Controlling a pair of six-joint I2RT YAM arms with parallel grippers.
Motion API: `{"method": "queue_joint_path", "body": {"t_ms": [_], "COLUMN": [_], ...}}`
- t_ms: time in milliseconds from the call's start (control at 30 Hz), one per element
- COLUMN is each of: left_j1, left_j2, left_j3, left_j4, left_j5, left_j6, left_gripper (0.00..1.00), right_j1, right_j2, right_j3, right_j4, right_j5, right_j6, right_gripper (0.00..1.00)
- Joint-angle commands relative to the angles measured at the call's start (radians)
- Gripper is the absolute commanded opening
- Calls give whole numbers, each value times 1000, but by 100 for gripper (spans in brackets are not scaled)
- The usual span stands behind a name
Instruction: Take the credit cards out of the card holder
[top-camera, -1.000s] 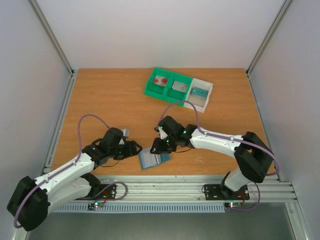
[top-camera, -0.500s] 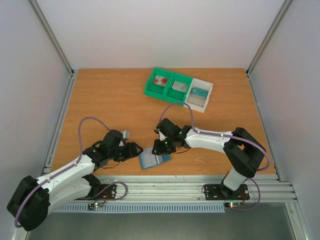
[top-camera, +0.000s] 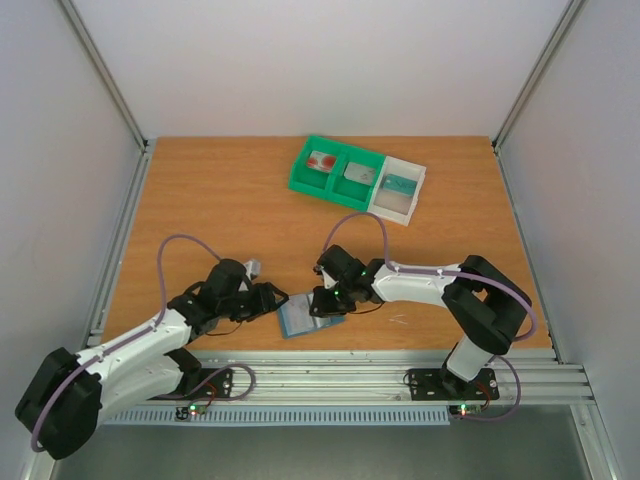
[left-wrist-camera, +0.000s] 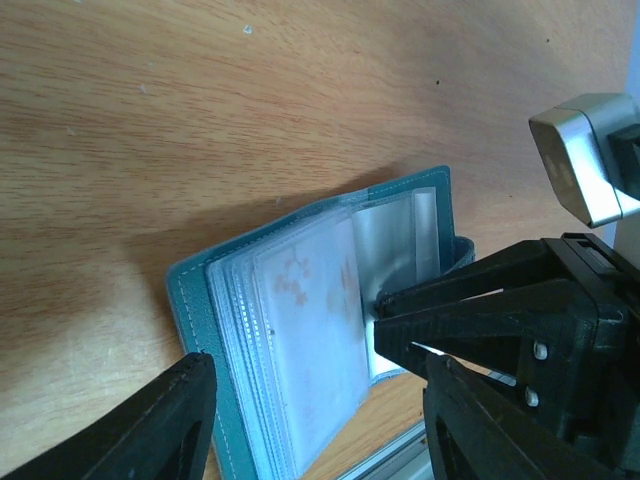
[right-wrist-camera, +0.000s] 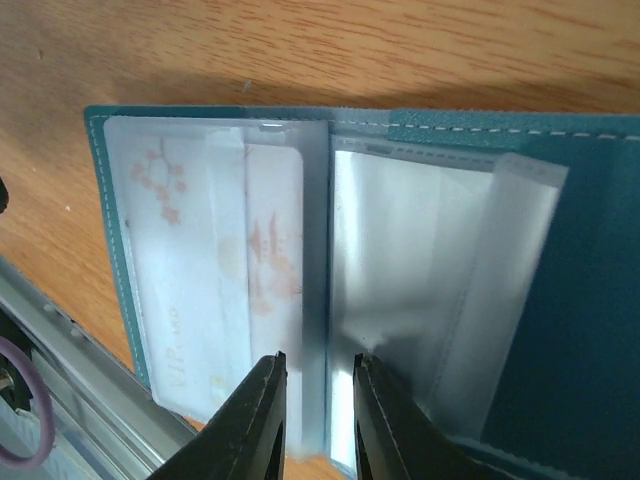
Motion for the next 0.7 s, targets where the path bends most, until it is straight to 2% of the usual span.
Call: {"method": "queue_joint_path", "body": {"t_ms": [0, 167, 400, 500, 667], "left_j1": [-3, -3, -3, -3, -3], "left_j2": [28, 57, 64, 89, 130], "left_j3": [10, 13, -2, -8, -25], "left_j4": [53, 63, 53, 53, 127], "left_j5": [-8, 9, -21, -55, -13], "left_j6": [-10, -10, -9, 5, 3], "left_gripper": [57, 55, 46, 42, 41], "right_j1": [8, 20, 35, 34, 34], "right_j2": [19, 45, 37, 2, -35], "right_j3": [-18, -21, -26, -31, -32], "right_j4": [69, 129, 165, 143, 82], "right_j5": [-24, -82, -106, -100, -58], "right_j6": [35, 90, 146, 143, 109], "right_gripper": [19, 18, 14, 15, 17]}}
